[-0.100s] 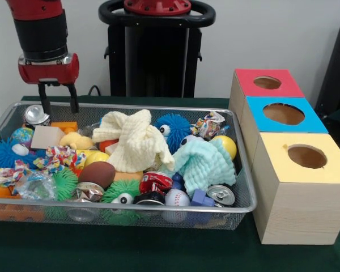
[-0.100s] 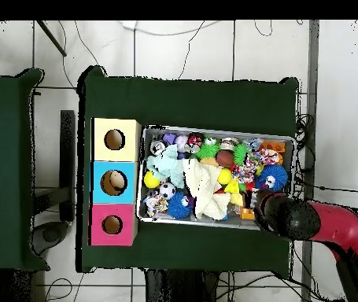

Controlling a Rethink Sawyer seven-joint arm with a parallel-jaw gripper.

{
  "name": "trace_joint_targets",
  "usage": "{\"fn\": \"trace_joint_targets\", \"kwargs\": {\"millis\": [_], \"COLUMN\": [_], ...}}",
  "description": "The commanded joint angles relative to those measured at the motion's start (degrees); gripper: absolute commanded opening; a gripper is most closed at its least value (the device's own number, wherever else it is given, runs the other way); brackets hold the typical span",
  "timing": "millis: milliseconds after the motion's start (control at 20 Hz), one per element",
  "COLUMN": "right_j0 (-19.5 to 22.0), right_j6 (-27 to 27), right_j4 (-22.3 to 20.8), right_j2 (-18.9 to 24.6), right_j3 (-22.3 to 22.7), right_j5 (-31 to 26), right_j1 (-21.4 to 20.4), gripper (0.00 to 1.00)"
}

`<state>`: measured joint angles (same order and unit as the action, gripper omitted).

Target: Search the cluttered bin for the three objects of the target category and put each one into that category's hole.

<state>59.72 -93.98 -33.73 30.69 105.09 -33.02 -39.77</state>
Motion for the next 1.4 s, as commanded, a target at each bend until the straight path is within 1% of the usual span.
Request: {"fn": "trace_joint_targets", "kwargs": {"millis": [50,100,350,650,900,1050,1250,1400], "right_j0": [0.44,-0.04,0.30,0.29,0.16,0.51,0.53,0.50], "right_j6": [7.23,6.55,6.62,5.18,2.25,2.08,1.81,1.72], "right_j4": [-4.25,-4.44,-4.90,-8.09,-11.70,-12.28,-13.15,-14.64], "right_j2": [3.09,2.41,2.45,0.93,-1.27,-1.44,-2.10,-2.84], "right_j3": [1.10,0.59,0.26,-0.63,-1.11,-1.54,-2.98,-5.14], "right_j5": [2.22,2.23,3.23,7.10,12.18,12.52,13.15,14.69], "right_j1": [2.31,3.13,4.47,8.66,12.69,14.01,16.01,19.24], "gripper": [1.00,1.00,1.00,1.00,1.00,1.00,1.00,1.00]}}
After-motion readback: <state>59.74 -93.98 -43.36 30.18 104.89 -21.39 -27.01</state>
